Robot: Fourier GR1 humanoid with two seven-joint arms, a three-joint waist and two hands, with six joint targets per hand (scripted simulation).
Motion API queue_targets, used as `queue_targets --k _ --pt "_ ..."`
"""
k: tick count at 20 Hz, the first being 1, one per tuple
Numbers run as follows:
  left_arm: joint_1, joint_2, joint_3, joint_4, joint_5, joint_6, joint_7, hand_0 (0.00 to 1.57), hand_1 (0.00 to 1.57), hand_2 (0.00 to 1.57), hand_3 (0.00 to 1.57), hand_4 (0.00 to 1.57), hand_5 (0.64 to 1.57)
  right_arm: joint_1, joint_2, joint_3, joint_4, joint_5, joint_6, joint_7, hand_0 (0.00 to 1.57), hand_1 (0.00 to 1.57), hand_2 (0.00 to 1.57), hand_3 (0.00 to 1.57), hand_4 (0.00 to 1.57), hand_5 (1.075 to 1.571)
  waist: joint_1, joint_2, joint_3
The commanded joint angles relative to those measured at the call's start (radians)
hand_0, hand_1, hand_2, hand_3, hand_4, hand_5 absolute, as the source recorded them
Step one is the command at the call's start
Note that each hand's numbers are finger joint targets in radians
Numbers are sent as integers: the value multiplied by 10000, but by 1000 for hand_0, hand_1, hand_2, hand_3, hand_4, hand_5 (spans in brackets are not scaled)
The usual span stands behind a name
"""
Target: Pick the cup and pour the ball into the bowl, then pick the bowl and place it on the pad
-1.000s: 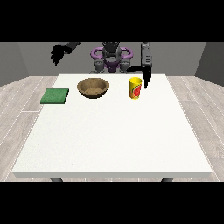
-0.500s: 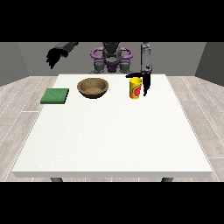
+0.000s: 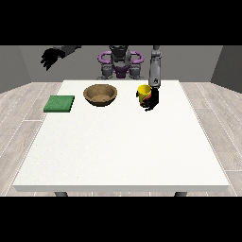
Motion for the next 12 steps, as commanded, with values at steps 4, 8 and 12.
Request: queue_targets --k 4,8,12 --pt "-563 -73 -126 997 -604 1341 150 1286 1286 1571 1571 1391 1447 43 -785 -709 220 -823 475 707 0 0 0 149 631 1565 -239 -473 -31" --pt "-404 -582 -1233 469 -1731 2396 1367 1267 1267 1571 1571 1401 1432 240 -1025 -1063 1759 -782 911 315 0 0 0 293 636 1567 393 -1661 -19" --pt "-1213 -458 -2539 356 -3526 3568 3274 1298 1298 1571 1571 1398 1488 -9 -1130 -1061 2452 -738 665 810 0 0 0 276 639 1564 618 -2575 1"
